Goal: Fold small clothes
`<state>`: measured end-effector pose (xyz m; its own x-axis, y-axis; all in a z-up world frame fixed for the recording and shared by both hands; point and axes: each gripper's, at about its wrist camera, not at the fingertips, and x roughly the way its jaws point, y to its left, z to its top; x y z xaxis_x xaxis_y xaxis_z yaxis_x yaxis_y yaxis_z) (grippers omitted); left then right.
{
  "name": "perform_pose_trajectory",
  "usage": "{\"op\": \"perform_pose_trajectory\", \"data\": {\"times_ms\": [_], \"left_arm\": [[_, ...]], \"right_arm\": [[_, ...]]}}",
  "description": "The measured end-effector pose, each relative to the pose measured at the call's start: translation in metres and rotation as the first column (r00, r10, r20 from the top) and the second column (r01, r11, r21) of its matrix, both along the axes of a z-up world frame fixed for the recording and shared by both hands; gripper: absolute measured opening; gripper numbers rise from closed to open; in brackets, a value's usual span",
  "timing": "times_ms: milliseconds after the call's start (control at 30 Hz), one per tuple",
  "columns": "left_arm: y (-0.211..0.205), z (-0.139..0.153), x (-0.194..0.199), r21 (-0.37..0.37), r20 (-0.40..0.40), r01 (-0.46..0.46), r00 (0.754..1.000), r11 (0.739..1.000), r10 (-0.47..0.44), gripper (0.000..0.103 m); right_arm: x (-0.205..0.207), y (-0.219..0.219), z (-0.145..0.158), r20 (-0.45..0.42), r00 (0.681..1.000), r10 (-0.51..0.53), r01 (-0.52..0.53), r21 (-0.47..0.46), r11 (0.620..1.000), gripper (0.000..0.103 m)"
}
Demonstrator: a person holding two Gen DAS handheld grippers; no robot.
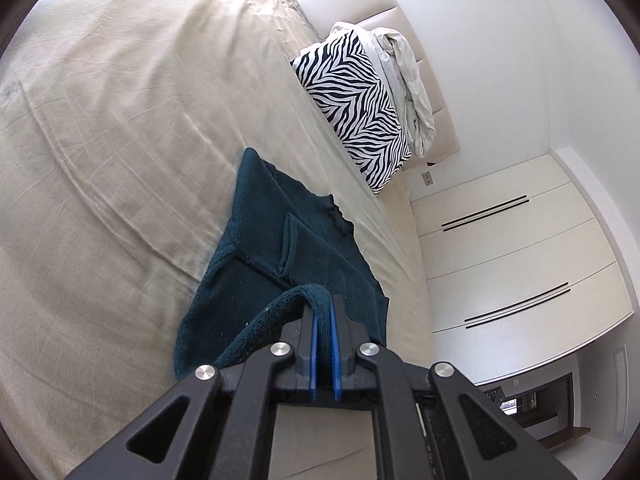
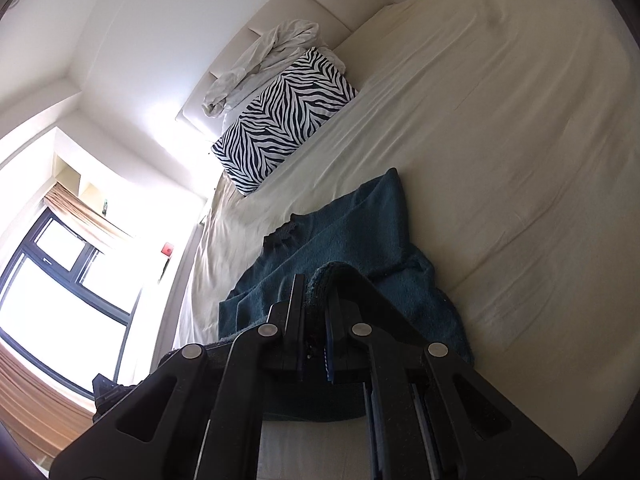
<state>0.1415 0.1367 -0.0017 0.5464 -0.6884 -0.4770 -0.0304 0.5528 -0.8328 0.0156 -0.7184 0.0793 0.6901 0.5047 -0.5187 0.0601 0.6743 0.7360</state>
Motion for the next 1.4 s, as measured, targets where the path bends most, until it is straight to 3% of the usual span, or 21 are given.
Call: {"op": "perform_pose_trajectory", "data": {"times_ms": [300,600,767,933,1000,1067,1100,1167,1233,1400], "left_arm": [[-0.008,-0.008,0.051,-0.003,-0.023,-0.020,1.000,1.000,0.020,0.007],[-0.021,-0.021,0.120,0.027,-0.029,-0.044,0.999,0.999,0.045,0.007],[-0.030,-0.036,0.163,0.057,-0.045,-0.051,0.998,0.997,0.053,0.007],[-0.038,-0.072,0.200,0.109,-0.101,-0.062,0.992,0.992,0.073,0.008],[-0.040,-0.086,0.206,0.136,-0.123,-0.060,0.989,0.989,0.077,0.012],[-0.039,-0.093,0.206,0.127,-0.125,-0.060,0.989,0.990,0.076,0.028],[-0.038,-0.095,0.203,0.118,-0.122,-0.063,0.989,0.991,0.078,0.033],[-0.035,-0.093,0.198,0.108,-0.109,-0.065,0.991,0.992,0.077,0.053],[-0.033,-0.084,0.190,0.135,-0.089,-0.072,0.992,0.988,0.085,0.062],[-0.031,-0.068,0.163,0.180,-0.035,-0.061,0.997,0.982,0.068,0.063]], "right_arm": [[0.062,0.011,-0.012,0.003,1.000,-0.010,0.011,-0.048,0.999,0.006],[0.149,0.026,-0.039,-0.038,0.999,-0.013,0.010,-0.079,0.997,0.006],[0.200,0.030,-0.067,-0.086,0.996,-0.039,0.032,-0.081,0.996,0.006],[0.246,0.025,-0.112,-0.183,0.979,-0.088,0.080,-0.049,0.996,0.007],[0.261,0.024,-0.134,-0.243,0.966,-0.089,0.083,-0.037,0.996,0.012],[0.271,0.027,-0.151,-0.268,0.960,-0.076,0.070,-0.034,0.997,0.027],[0.274,0.028,-0.153,-0.256,0.964,-0.070,0.066,-0.027,0.997,0.029],[0.274,0.031,-0.151,-0.219,0.974,-0.062,0.057,-0.029,0.998,0.048],[0.270,0.033,-0.147,-0.202,0.978,-0.056,0.051,-0.028,0.998,0.050],[0.252,0.032,-0.134,-0.202,0.977,-0.063,0.054,-0.051,0.997,0.050]]}}
